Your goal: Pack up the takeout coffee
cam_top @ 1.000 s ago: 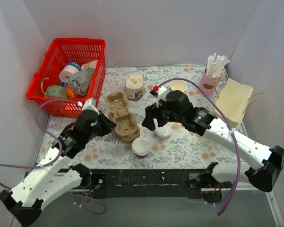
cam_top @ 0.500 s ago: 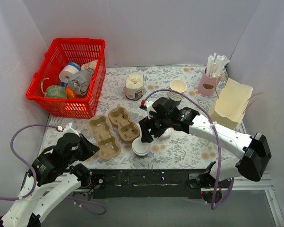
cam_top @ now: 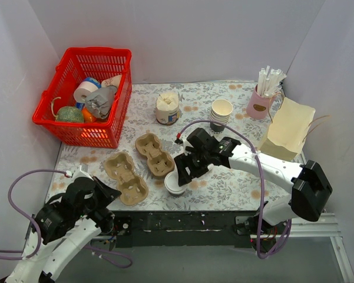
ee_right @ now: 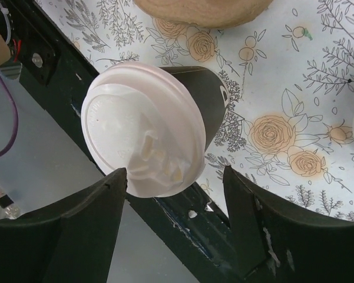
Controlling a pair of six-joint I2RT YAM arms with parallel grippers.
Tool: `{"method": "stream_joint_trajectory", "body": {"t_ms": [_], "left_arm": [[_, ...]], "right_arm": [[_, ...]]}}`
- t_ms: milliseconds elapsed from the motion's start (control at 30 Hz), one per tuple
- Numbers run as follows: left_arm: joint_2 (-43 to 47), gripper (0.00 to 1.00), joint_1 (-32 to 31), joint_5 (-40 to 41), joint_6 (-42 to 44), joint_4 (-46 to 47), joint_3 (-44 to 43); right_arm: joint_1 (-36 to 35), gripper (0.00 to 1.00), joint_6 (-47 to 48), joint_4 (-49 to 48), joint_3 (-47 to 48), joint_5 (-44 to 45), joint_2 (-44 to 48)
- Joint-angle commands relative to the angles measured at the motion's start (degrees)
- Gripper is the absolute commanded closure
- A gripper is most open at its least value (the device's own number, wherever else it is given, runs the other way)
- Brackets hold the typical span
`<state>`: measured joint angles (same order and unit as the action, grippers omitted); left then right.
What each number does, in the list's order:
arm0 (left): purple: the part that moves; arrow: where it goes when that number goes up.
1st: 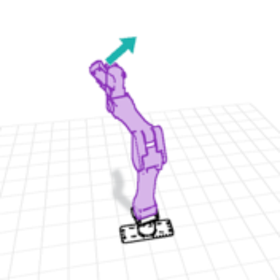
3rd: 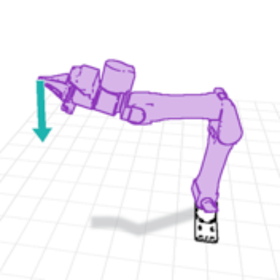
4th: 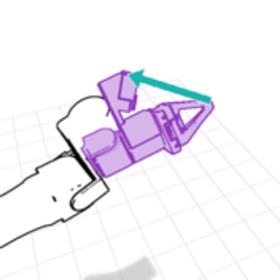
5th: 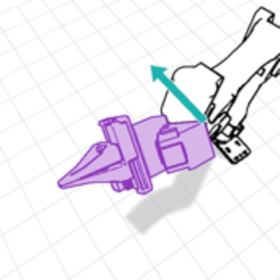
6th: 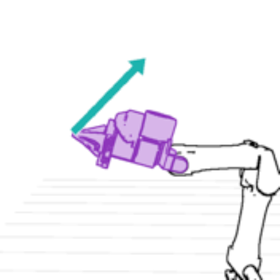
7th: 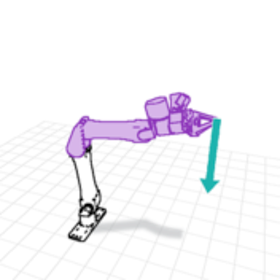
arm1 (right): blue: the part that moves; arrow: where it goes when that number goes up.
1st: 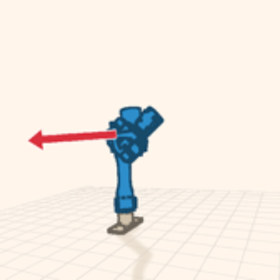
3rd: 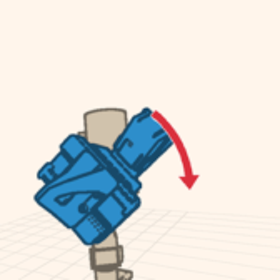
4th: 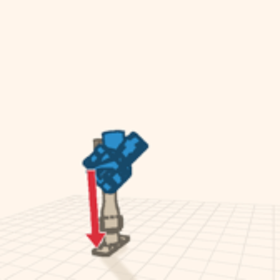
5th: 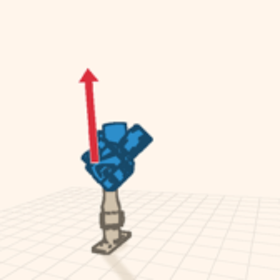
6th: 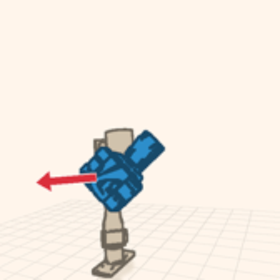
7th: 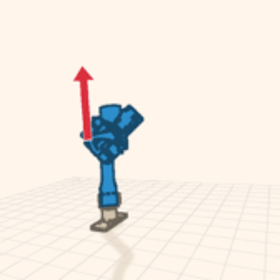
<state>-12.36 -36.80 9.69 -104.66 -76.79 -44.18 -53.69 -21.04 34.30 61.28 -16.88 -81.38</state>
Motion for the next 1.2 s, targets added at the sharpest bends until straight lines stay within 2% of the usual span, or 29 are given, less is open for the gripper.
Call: {"method": "stream_joint_trajectory", "body": {"t_ms": [0, 367, 600, 933, 1167], "left_arm": [[-0.6, 1.0, 0.3, 0.7, -1.8, -0.8, 1.0], [-3.1, 1.0, 0.3, 1.4, -1.1, 2.1, 2.8], [-2.3, 1.0, 0.3, 1.6, -1.3, 2.1, 2.8], [-2.5, 1.0, 0.3, 1.6, -1.5, 2.1, 2.9], [-2.8, 1.0, 0.3, 2.5, -3.5, 1.8, 2.9]], "right_arm": [[0.1, 0.27, -3.4, -1.8, -0.5, -0.4, -0.9], [1.2, 0.43, -8.7, -6.4, -4.9, -2.4, -0.4], [1.6, 0.6, -9.5, -5.3, -3.6, -1.5, 0.6], [5.5, 0.63, -10.0, -4.2, -0.2, -2.7, 1.7], [13.7, 0.64, -9.3, -6.6, 4.0, -4.8, 0.1]]}}
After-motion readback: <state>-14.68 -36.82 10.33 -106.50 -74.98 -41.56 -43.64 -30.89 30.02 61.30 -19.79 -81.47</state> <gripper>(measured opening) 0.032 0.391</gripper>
